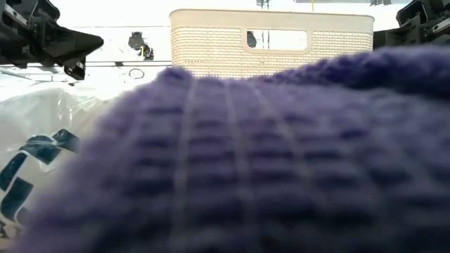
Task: Pick & place medical supplies in basket/bin
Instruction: Put the rolled white bandage into the white container
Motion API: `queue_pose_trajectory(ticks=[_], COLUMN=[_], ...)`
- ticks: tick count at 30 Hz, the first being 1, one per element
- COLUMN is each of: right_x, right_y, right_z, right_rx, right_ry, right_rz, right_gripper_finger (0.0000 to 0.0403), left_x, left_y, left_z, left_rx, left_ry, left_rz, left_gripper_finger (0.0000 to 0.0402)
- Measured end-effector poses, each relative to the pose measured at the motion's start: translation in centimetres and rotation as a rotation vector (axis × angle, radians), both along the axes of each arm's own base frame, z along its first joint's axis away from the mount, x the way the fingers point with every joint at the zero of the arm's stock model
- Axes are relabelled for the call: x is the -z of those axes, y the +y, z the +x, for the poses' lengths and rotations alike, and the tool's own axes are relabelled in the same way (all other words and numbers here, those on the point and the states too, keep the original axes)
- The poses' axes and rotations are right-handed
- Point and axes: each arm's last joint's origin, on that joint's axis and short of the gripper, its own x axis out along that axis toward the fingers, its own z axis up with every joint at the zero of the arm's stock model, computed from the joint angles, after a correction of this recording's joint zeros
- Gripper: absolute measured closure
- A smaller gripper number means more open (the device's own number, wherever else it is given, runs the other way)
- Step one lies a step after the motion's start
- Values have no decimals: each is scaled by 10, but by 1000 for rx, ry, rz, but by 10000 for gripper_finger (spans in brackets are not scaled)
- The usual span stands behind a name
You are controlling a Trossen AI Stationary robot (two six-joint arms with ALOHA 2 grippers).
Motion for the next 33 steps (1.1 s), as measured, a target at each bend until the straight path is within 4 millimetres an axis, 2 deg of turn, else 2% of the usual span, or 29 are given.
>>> queue_pose_trajectory(ticks=[5, 8, 12, 17, 19, 22, 26, 30, 33], right_x=[-14, -18, -55, -91, -104, -112, -131, -151, -174], right_y=[1, 2, 5, 8, 9, 13, 26, 56, 85], right_z=[-4, -4, -12, -8, 0, 22, 53, 81, 91], right_rx=[5, -25, -61, -151, -172, -224, -327, -375, -292], right_ry=[-155, -161, -252, -216, -179, -86, -17, 62, 152], right_rz=[-100, -152, -193, -190, -191, -189, -204, -299, -444], right_gripper_finger=[396, 384, 362, 330, 318, 303, 286, 278, 277], left_x=[-3, -3, -3, -2, -2, -2, -2, -2, -2], left_y=[0, 0, 0, 0, 1, 3, 5, 6, 6], left_z=[0, 0, 0, 0, 0, -1, -1, -1, -1], left_rx=[-15, -25, -37, -41, -62, -118, -194, -223, -228], left_ry=[-29, -25, -24, -22, -19, -12, -3, 1, 4], left_rz=[87, 147, 187, 179, 179, 166, 151, 149, 168], left_gripper_finger=[371, 371, 371, 371, 371, 371, 371, 371, 371])
